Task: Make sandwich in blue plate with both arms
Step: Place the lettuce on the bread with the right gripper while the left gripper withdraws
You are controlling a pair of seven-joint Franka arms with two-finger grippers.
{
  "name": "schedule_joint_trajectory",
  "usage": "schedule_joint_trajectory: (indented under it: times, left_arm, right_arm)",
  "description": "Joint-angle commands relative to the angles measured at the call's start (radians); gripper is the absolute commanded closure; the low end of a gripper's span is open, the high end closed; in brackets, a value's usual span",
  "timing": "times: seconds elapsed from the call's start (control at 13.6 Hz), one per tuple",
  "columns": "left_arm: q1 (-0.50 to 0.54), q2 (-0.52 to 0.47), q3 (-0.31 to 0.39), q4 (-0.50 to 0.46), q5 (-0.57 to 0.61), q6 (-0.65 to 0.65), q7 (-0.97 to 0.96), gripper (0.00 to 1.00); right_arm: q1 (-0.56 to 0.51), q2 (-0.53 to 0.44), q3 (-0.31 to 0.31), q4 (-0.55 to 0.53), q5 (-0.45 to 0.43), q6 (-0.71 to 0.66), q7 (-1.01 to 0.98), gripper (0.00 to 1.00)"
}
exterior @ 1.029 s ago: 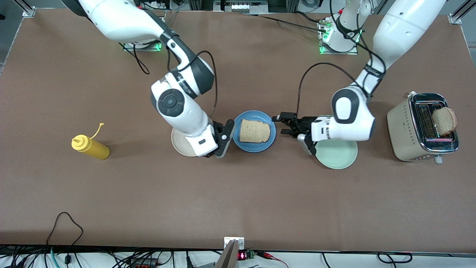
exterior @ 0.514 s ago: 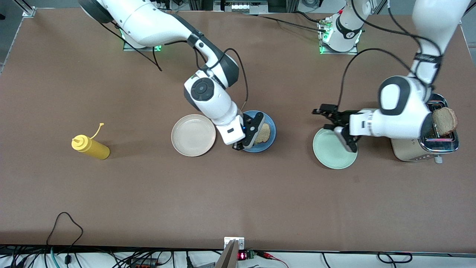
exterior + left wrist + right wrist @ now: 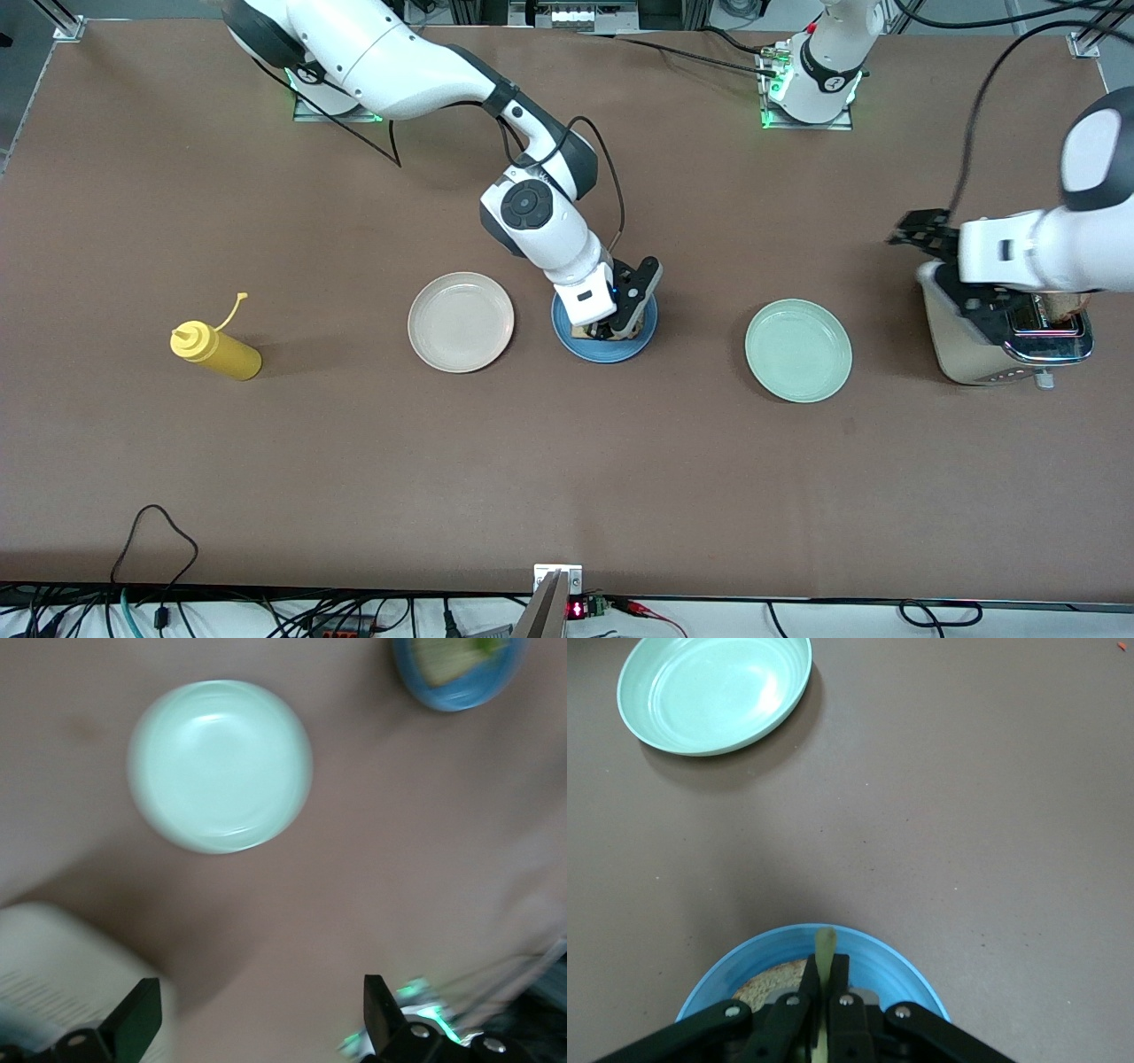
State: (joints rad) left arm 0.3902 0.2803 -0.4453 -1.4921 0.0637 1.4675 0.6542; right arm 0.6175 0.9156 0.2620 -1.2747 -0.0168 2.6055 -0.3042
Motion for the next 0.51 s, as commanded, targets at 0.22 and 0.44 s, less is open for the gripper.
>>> schedule_joint_trajectory:
  times: [0.22,0.44]
  left_arm:
    - [-0.024,0.031,-0.006,0.190,0.226,-0.041,-0.123,0.00]
    - [0.025,0.046,-0.003,0.191,0.142,-0.041,-0.296,0.00]
  right_arm:
    - [0.030,0.025,-0.046,0.026,-0.003,0.050,0.037,0.00]
    - [0.018,-0.027,-0.047,0.026,-0.006,-0.040,0.054,0.00]
